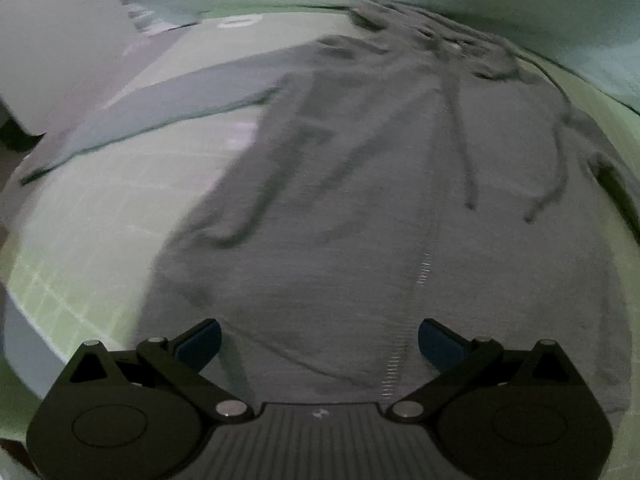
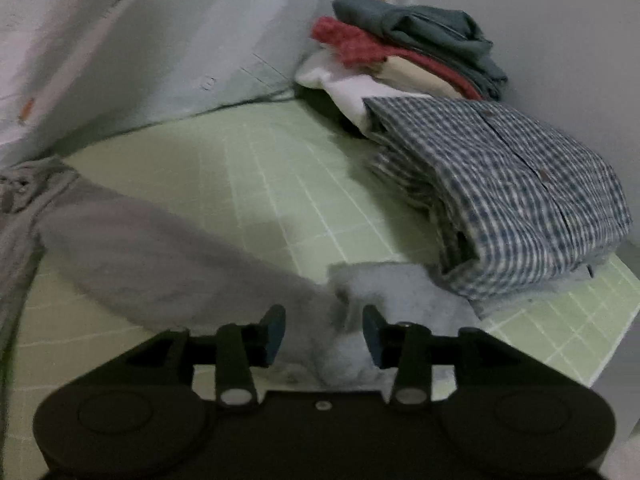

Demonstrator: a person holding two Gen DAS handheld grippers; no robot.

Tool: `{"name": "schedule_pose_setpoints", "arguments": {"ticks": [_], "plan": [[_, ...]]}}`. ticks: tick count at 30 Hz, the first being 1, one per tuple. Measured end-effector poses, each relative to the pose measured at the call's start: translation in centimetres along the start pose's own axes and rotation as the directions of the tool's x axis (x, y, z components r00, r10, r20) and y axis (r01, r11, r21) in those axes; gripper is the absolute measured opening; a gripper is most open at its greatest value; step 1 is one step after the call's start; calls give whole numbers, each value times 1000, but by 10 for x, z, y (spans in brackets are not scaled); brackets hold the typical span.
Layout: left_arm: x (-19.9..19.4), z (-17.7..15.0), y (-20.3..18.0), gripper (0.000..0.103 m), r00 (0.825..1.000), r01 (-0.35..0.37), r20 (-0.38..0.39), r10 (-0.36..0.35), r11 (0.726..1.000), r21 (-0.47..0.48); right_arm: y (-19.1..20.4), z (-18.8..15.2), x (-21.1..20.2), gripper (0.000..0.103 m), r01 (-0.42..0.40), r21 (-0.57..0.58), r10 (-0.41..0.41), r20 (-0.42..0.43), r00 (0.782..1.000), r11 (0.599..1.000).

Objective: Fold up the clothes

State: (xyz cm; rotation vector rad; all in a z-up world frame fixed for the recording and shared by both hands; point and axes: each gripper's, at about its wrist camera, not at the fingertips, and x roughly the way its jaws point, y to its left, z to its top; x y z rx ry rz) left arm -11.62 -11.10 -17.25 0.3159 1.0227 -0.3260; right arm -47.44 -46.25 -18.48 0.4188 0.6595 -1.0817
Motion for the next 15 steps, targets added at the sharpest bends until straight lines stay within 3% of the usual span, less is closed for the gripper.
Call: {"name": "schedule_pose_setpoints", "arguments": {"ticks": [4, 8, 12, 15], "plan": [[-1, -2, 35, 103, 999, -46, 16, 47, 997, -62, 13, 0, 3, 57, 11, -3, -11, -3, 1000, 1000], [8, 8, 71, 103, 998, -65, 7, 66, 992, -105, 33, 1, 2, 58, -3, 1, 3, -8, 1000, 1000], [20, 23, 91, 101, 1000, -16, 20, 18, 996, -83, 62, -4, -8, 62, -14, -24, 14, -20, 1000, 1000], [34, 32, 93, 79, 998, 58, -5, -58, 997, -43, 85, -10, -19, 64, -22, -39, 21, -35, 999, 999]]}}
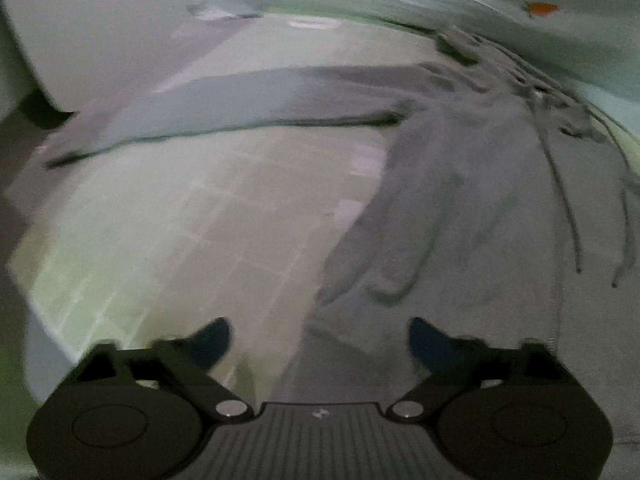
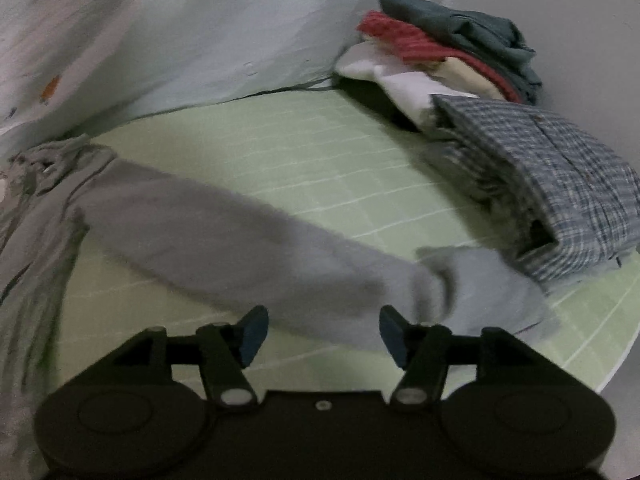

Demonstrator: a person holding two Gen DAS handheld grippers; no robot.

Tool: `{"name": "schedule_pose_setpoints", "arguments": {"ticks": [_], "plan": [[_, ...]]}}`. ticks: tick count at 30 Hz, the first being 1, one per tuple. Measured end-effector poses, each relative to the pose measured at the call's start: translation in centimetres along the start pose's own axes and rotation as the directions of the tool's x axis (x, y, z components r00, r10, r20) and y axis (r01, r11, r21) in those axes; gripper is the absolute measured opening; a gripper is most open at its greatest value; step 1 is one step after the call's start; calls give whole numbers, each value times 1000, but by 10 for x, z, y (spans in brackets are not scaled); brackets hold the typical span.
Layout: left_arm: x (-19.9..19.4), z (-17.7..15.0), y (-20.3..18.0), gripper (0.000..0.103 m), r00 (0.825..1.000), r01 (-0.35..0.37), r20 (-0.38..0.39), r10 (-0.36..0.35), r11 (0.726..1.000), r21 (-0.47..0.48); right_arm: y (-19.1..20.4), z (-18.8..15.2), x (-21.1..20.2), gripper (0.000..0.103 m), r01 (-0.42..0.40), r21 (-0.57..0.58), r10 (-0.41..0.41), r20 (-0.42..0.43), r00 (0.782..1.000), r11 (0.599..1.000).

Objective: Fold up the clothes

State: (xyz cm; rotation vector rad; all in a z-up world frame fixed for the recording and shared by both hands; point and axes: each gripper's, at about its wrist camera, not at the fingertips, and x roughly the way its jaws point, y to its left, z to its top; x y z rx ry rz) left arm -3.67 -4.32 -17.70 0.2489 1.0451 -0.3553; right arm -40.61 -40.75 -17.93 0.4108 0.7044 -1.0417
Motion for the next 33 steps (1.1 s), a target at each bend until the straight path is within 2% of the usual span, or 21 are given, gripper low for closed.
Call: {"name": "schedule_pose_setpoints", "arguments": {"ticks": [2, 3, 4, 5, 7, 12, 15, 17, 21, 23, 26, 28, 30, 33], "plan": [[9, 3, -2, 55, 998, 50, -27, -49, 998, 35, 15, -4, -6, 64, 4, -10, -5, -10, 1000, 1000], [11, 4, -3, 53, 997, 71, -29, -70, 996, 45, 21, -5, -8, 64, 7, -11, -7, -14, 1000, 1000], [10, 6, -2, 40, 996, 88, -23, -87, 995, 47, 27, -7, -10, 65, 10, -11, -10, -17, 1000, 1000], [10, 7, -2, 21, 994, 105, -18, -104, 993, 49, 33, -8, -12, 65, 12, -10, -13, -20, 1000, 1000], [8, 10, 5, 16, 990, 138, -12, -138, 990, 27, 45, -11, -17, 65, 17, -6, -17, -26, 1000, 1000], [-6, 20, 27, 15, 993, 83, 82, -85, 996, 33, 72, -17, -25, 66, -3, -5, 3, -28, 1000, 1000], [-2, 31, 39, 15, 995, 63, 76, -63, 998, 4, 79, -19, -27, 67, -15, 4, 16, -30, 999, 1000], [3, 34, 41, 22, 997, 63, 43, -62, 998, -18, 77, -19, -28, 68, -16, 10, 16, -25, 1000, 1000], [-2, 27, 31, 32, 998, 19, 58, -18, 1000, -10, 59, -12, -29, 69, 14, 57, -14, -2, 1000, 998], [-7, 22, 27, 44, 998, 12, 64, -11, 1000, -23, 41, -9, -27, 69, 39, 108, -40, 3, 999, 993], [-14, 16, 21, 46, 998, 2, 70, 1, 999, -41, 16, -4, -18, 69, 68, 136, -69, 3, 998, 988], [-19, 11, 16, 47, 997, -15, 77, 18, 999, -43, 10, 0, -9, 69, 36, 87, -37, 6, 999, 996], [-24, 8, 12, 48, 996, -25, 84, 29, 999, -43, 15, 3, 3, 69, 18, -13, -18, -2, 1000, 1000], [-32, 2, 6, 53, 995, -21, 96, 25, 999, -38, 30, 4, 24, 69, -26, -169, 21, -30, 999, 985]]}}
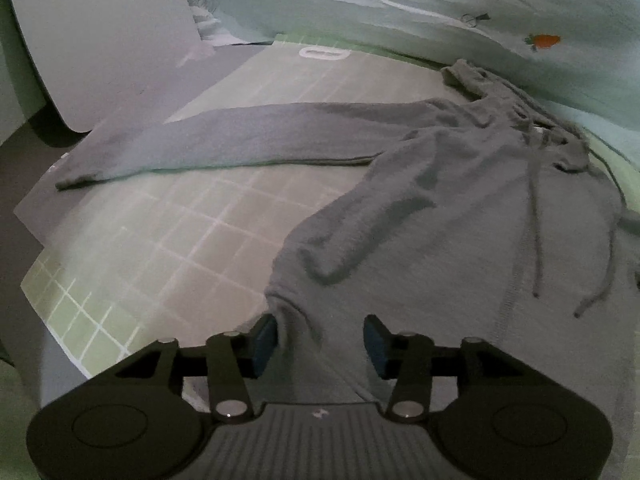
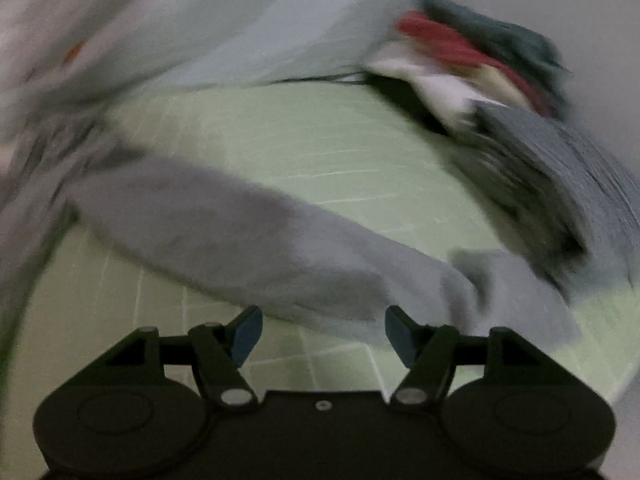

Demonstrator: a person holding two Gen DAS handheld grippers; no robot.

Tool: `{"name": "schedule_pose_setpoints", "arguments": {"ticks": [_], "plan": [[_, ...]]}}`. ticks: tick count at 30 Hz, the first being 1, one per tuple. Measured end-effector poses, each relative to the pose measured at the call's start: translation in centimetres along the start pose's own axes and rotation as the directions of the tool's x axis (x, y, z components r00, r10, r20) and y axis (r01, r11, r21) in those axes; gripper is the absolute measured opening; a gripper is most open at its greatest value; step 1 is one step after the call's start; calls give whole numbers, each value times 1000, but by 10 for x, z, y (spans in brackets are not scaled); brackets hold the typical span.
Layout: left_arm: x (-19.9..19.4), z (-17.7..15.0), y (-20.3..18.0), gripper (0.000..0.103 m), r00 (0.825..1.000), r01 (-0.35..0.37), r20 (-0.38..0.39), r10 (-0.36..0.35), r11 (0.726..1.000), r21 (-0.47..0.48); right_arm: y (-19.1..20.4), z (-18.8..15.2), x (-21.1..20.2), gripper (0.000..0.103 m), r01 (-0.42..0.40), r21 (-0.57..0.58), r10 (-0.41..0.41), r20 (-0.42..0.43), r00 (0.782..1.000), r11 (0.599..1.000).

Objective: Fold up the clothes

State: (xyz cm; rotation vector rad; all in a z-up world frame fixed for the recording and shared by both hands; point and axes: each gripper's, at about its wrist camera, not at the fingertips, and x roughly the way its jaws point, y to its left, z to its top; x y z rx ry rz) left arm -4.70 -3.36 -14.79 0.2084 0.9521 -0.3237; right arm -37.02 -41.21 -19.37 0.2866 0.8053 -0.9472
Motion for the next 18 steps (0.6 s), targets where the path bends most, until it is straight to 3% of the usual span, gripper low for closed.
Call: {"name": "schedule_pose_setpoints", "arguments": {"ticks": [3, 4, 5, 6, 7, 9, 14, 18], "plan": [[-6, -3, -3, 53, 1000, 12, 2, -12, 1000, -6, 10, 3, 14, 68, -45, -68, 45, 3, 999, 997], [-9, -4, -4, 53, 1000, 16, 2, -16, 1000, -9, 11, 5, 16, 62, -61, -73, 62, 14, 998, 995], [-10, -5, -4, 53, 1000, 19, 2, -19, 1000, -10, 11, 7, 19, 54, -91, -61, 92, 15, 996, 994], [-11, -6, -4, 53, 1000, 20, 2, -20, 1000, -7, 9, 9, 21, 32, -135, -32, 135, 16, 991, 990], [-11, -7, -5, 53, 1000, 20, 1, -20, 1000, -3, 8, 12, 24, 17, -145, -4, 145, 22, 989, 989], [-12, -8, -5, 53, 1000, 22, 2, -22, 1000, 6, 13, 17, 26, 8, -126, 3, 126, 18, 992, 992], [-13, -6, 0, 53, 999, 33, 10, -33, 999, 8, 36, 19, 7, 6, -192, 46, 190, 33, 981, 980], [-9, -2, 3, 53, 999, 48, 4, -48, 999, 6, 84, 9, -8, 9, -330, -31, 330, -2, 944, 943]]}}
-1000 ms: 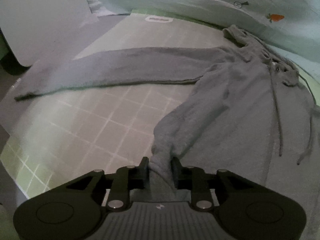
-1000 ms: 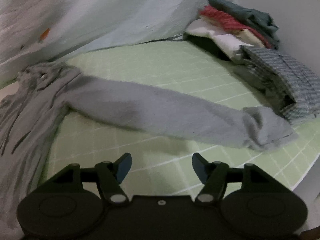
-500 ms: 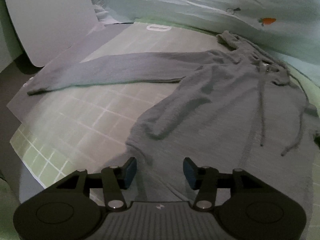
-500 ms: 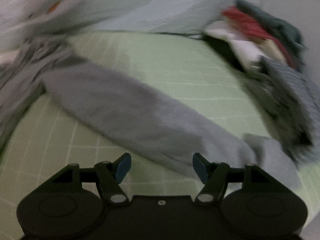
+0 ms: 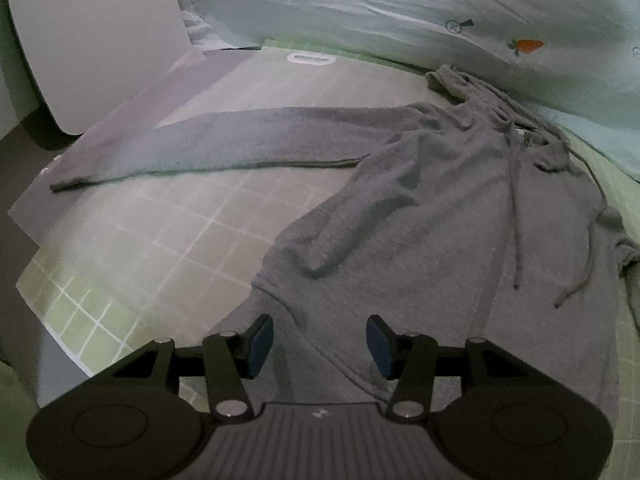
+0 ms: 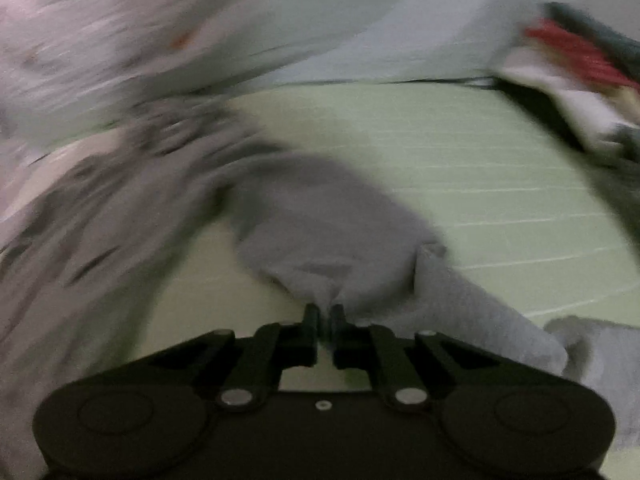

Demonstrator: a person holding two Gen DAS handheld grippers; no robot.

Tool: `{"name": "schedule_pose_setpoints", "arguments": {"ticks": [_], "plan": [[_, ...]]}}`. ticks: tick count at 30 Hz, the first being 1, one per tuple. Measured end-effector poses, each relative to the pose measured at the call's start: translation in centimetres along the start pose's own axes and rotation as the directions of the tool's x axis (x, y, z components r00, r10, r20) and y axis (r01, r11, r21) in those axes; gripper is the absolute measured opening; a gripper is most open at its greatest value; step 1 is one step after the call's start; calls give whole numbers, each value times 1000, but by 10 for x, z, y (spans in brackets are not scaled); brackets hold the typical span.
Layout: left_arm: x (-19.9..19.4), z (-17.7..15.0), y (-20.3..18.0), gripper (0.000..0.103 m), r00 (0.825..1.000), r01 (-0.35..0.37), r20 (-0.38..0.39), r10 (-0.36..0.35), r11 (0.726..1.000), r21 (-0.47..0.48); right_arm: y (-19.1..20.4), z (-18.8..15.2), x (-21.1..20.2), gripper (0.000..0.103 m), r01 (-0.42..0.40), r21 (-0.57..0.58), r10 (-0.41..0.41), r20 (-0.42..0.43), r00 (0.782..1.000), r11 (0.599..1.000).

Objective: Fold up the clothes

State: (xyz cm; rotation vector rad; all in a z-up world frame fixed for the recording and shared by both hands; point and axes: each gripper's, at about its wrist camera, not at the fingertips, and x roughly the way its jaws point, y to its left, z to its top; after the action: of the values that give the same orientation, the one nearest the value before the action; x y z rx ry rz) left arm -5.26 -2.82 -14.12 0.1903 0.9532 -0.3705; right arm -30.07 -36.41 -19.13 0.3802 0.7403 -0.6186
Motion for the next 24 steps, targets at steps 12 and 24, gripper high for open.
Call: {"name": "schedule_pose_setpoints", "arguments": {"ticks": [12, 24], "plan": [[1, -5, -12, 53, 999, 35, -17, -34, 998, 43, -84, -9, -53, 60, 197, 291, -238, 113, 965, 936], [-5, -15, -34, 53, 999, 27, -26, -26, 998, 51, -158, -57, -48, 71, 399, 359, -410, -47, 911, 844]]}}
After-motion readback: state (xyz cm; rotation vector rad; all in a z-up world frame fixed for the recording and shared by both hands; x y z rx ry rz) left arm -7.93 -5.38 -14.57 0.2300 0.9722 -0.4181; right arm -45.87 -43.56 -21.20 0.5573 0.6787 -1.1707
